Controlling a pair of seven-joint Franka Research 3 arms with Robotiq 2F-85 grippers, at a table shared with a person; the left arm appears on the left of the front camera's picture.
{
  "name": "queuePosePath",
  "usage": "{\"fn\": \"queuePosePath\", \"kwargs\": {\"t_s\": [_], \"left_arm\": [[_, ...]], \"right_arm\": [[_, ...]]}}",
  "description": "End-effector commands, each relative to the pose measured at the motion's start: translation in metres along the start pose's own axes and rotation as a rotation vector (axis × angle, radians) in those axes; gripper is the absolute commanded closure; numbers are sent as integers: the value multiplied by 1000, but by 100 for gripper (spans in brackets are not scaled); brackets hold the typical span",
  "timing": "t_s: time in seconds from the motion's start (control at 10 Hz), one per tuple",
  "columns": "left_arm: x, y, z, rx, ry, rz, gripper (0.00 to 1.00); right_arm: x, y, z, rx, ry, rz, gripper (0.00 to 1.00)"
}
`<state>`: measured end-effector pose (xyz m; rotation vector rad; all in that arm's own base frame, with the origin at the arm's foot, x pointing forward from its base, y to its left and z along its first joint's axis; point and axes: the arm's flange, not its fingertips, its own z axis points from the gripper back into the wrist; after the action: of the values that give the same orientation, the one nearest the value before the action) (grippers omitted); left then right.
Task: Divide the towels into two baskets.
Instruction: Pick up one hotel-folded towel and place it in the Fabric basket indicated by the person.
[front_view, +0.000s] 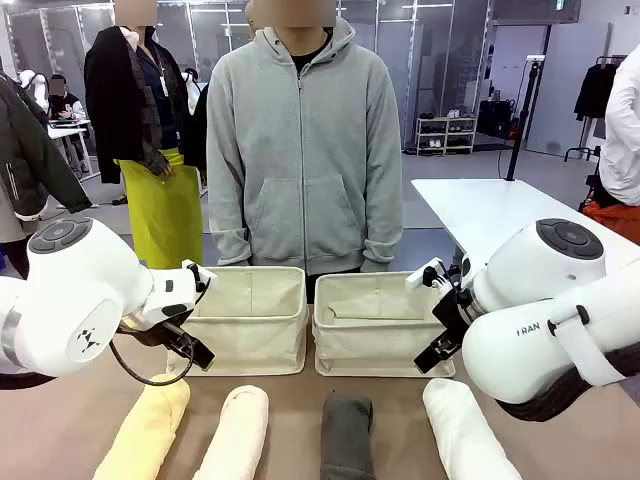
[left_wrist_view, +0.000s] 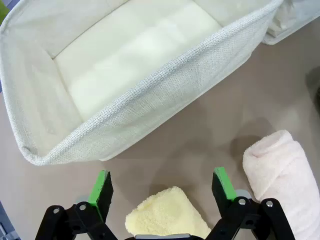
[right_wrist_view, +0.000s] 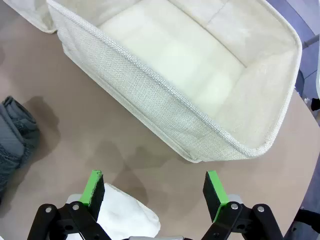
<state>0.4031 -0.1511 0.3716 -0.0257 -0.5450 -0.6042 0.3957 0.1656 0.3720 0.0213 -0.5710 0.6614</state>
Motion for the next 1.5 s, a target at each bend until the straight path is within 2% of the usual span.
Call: {"fn": "queuePosePath", "kwargs": {"t_s": [0.0, 0.9, 1.0, 1.2, 1.4], "left_arm": [[0, 0, 0, 0, 0, 0, 0], [0, -1, 0, 0, 0, -1, 0], [5, 4, 12, -25, 14, 2, 0], [9, 19, 37, -176, 28, 69, 0], [5, 41, 59, -340, 50, 129, 0]], "right_arm": [[0, 0, 0, 0, 0, 0, 0], [0, -1, 0, -1, 0, 0, 0], [7, -5, 14, 28, 9, -33, 0], [17, -15, 40, 124, 26, -77, 0], [17, -35, 57, 292, 50, -156, 0]]}}
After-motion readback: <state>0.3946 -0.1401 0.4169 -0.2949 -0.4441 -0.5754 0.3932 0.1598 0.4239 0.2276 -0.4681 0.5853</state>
